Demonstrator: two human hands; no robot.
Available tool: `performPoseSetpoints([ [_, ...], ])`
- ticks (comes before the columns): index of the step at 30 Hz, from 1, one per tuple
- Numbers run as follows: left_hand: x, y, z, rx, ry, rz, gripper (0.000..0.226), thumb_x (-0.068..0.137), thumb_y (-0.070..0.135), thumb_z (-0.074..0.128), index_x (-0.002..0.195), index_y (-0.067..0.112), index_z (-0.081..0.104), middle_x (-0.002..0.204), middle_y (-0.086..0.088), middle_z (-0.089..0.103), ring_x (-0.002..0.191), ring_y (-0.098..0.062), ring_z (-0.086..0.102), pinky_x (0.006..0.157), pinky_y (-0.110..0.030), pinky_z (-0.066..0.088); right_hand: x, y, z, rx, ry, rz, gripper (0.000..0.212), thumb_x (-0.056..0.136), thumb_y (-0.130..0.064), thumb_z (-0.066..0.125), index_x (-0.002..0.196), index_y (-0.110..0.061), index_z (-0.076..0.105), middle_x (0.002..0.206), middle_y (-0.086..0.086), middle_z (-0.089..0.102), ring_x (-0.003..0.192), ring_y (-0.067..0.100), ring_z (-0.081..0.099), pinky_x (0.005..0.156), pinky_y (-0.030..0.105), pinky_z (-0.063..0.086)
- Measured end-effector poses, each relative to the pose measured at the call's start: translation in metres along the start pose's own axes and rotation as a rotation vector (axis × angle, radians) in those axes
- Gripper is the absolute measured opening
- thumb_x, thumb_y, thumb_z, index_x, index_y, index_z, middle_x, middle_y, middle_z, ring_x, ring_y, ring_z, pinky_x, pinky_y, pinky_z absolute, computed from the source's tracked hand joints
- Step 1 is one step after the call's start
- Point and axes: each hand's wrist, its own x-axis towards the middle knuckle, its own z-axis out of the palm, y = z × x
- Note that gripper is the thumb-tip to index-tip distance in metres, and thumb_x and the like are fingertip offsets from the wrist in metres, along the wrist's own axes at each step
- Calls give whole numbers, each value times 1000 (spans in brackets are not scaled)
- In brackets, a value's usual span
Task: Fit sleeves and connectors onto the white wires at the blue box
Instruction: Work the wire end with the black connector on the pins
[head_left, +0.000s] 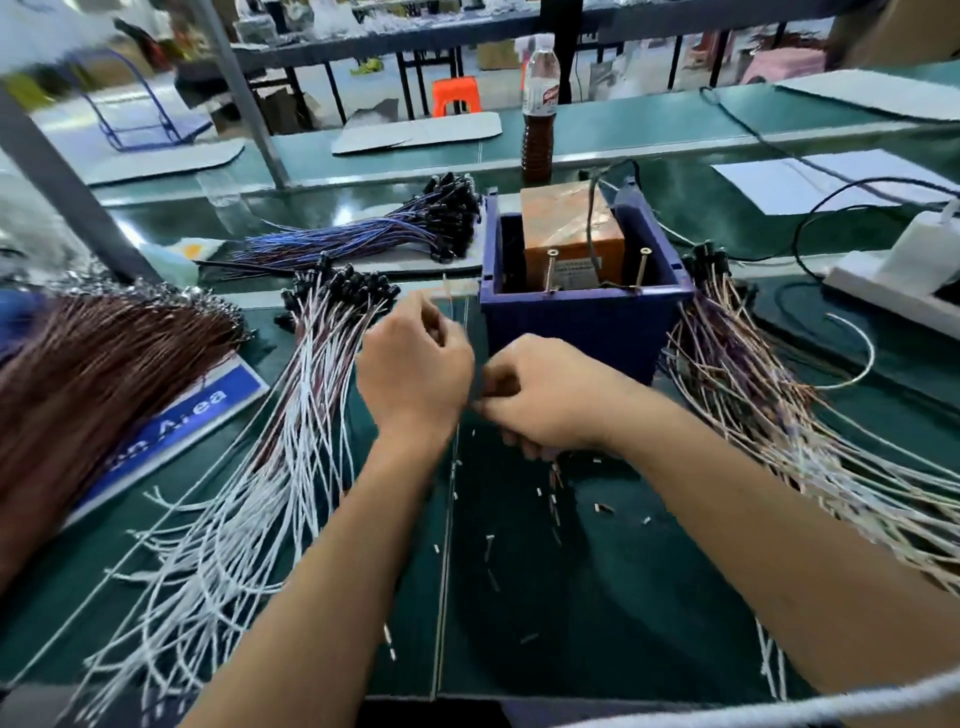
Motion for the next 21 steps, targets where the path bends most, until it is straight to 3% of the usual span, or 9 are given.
performPoseSetpoints([
  [3,25,-37,-9,270,-86,-114,21,87,20,61,106,11,62,110,-16,63,105,-37,58,79,-39,43,20,-14,24,9,38,-17,19,101,-19,64,85,-12,70,69,11,73,49,18,70,44,25,53],
  [5,35,-54,-11,461,-171,-167,36,86,18,63,119,7,55,128,-22,53,119,-40,49,90,-43,45,30,-25,39,-8,74,-21,20,98,-20,66,78,-16,68,71,12,73,57,27,73,55,35,62],
  [7,39,-63,-8,601,-243,-176,42,89,20,64,126,6,52,134,-22,48,124,-40,46,94,-44,47,39,-35,51,-8,93,-10,18,94,-16,65,76,-15,69,76,14,73,68,35,74,68,45,65],
  [11,41,-71,-2,656,-264,-108,32,94,18,58,123,6,61,131,-17,52,121,-37,50,91,-44,50,55,-48,66,104,101,75,17,78,-1,53,84,-2,70,82,24,72,75,43,73,73,49,65],
  [15,49,-73,-5,660,-330,-90,31,96,19,55,121,3,63,128,-20,57,120,-39,53,92,-45,50,67,-47,74,212,134,150,24,76,1,49,84,-6,70,78,21,73,62,35,74,59,39,65],
  [17,53,-72,-5,619,-358,-98,36,94,25,55,119,0,63,125,-24,60,119,-41,53,94,-44,47,72,-45,76,286,167,171,23,81,0,48,86,-6,69,75,19,74,51,29,72,43,28,54],
  [21,57,-66,-3,557,-368,-75,41,94,32,50,109,-3,65,119,-29,64,115,-41,55,98,-43,38,75,-38,79,428,217,186,21,90,-2,45,89,-11,64,65,14,73,44,22,68,38,21,42],
])
